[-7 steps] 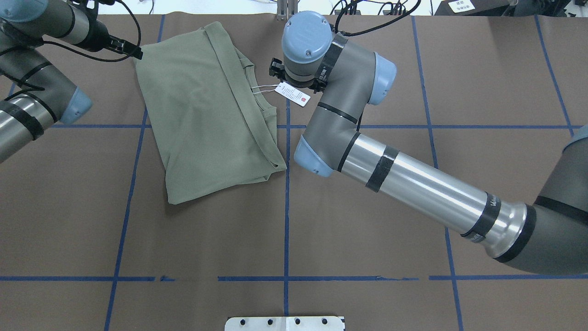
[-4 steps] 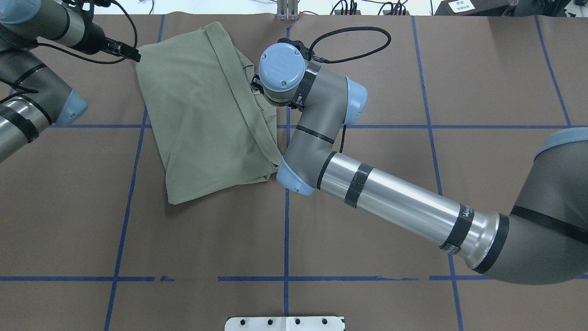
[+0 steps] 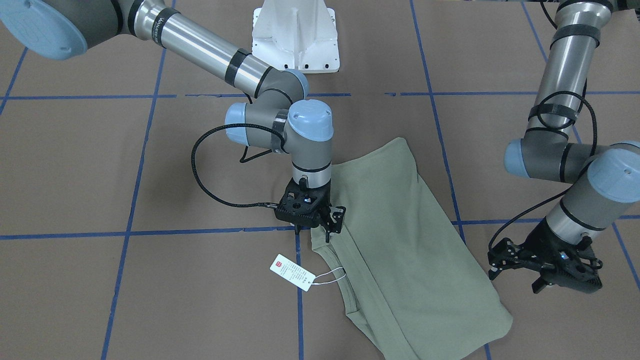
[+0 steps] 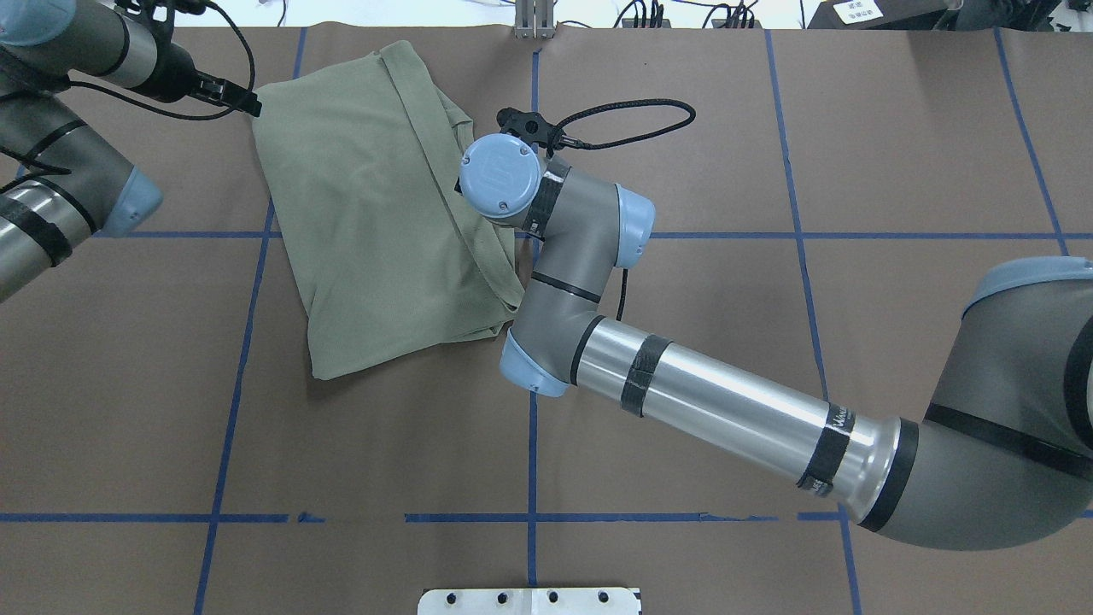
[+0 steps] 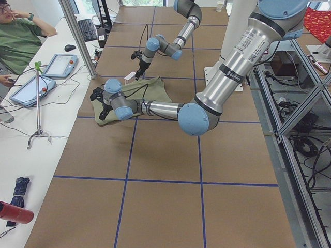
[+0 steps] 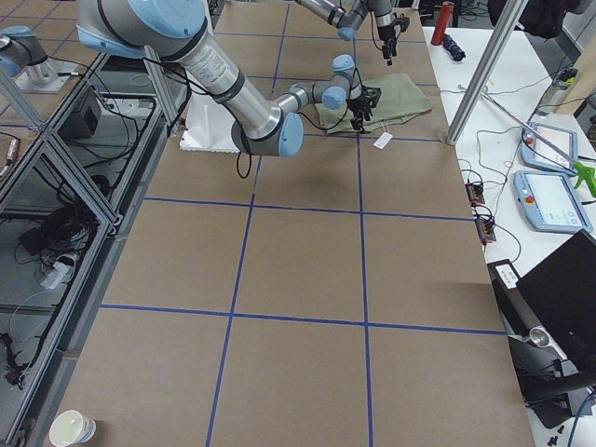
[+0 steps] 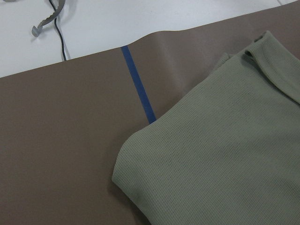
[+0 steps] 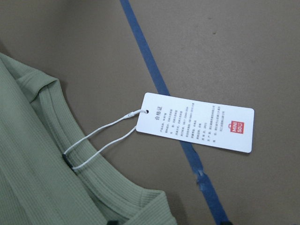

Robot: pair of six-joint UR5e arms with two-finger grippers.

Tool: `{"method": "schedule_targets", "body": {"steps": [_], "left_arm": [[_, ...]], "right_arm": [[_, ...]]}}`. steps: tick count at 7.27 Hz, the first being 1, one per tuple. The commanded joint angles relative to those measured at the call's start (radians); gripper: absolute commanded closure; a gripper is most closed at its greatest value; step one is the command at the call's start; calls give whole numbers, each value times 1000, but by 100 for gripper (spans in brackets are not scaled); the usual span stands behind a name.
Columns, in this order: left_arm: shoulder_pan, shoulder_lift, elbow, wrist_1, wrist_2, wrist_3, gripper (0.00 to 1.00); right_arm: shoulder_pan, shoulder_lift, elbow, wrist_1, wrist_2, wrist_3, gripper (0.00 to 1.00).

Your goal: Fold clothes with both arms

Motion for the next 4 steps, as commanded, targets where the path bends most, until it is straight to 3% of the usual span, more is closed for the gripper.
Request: {"method": "schedule_targets", "body": {"steps": [1,4], "left_arm": [[0,0,1,1,2,2,0],[0,2,1,3,2,3,0]], "right_arm": [[-8,24,-34,0,-13,-21,25],[-18,24,-44,-1,-37,-36,29]]}}
